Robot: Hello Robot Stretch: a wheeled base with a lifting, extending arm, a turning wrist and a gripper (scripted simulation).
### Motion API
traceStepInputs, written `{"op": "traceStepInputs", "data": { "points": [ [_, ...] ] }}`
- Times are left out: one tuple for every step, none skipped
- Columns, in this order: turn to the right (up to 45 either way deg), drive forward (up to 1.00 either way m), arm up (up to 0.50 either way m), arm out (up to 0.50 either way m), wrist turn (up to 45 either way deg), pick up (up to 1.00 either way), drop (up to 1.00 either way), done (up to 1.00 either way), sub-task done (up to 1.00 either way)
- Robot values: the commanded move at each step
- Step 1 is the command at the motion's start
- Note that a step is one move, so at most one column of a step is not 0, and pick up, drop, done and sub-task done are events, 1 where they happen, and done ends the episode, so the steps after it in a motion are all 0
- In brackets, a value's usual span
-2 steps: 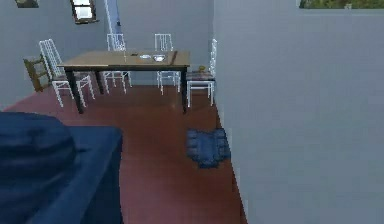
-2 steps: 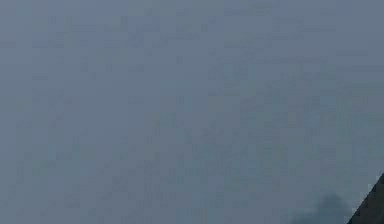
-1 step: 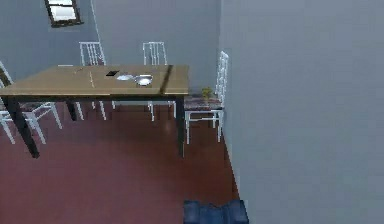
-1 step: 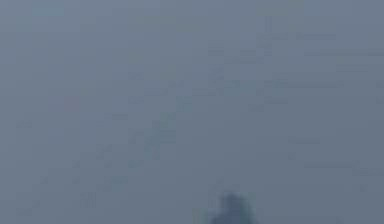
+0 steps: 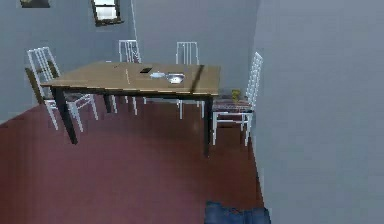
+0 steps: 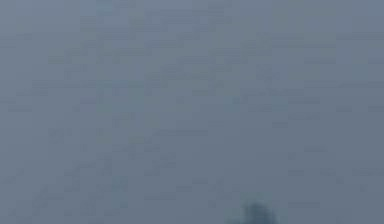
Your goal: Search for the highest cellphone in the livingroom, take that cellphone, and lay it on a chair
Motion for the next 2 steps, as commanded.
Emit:
{"op": "traceStepInputs", "data": {
  "points": [
    [0.0,0.05,0.0,0.0,0.0,0.0,0.0,0.0,0.0],
    [-24.0,0.0,0.0,0.0,0.0,0.0,0.0,0.0,0.0]
  ]
}}
